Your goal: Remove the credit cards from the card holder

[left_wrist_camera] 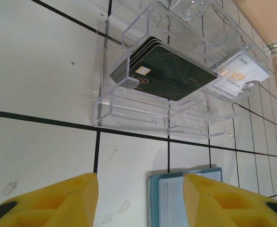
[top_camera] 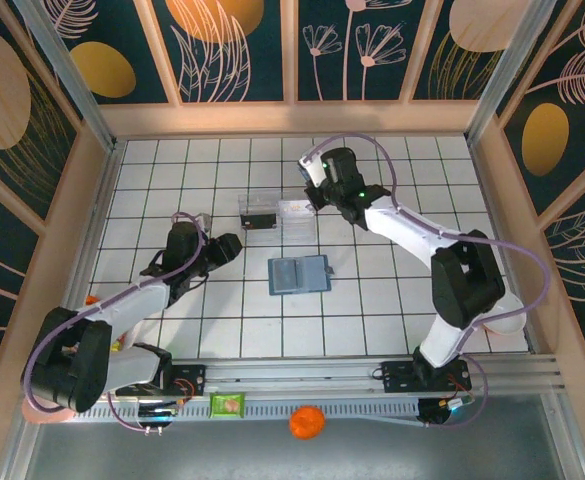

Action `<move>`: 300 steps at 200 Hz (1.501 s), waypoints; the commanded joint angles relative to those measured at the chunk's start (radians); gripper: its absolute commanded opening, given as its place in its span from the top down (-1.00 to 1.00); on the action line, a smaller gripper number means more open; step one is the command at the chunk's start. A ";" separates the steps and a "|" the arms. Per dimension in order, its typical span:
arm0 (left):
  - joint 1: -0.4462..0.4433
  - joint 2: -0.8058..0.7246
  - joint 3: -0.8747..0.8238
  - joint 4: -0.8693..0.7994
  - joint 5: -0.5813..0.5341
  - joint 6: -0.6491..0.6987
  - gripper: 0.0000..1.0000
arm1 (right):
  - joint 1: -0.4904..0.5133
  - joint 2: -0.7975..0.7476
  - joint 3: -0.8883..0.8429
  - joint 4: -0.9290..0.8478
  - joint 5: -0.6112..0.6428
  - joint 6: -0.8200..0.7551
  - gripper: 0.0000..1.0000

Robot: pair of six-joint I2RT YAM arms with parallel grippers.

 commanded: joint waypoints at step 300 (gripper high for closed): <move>0.003 -0.016 -0.022 0.028 0.042 0.010 -0.05 | 0.110 -0.060 0.077 -0.384 -0.172 -0.092 1.00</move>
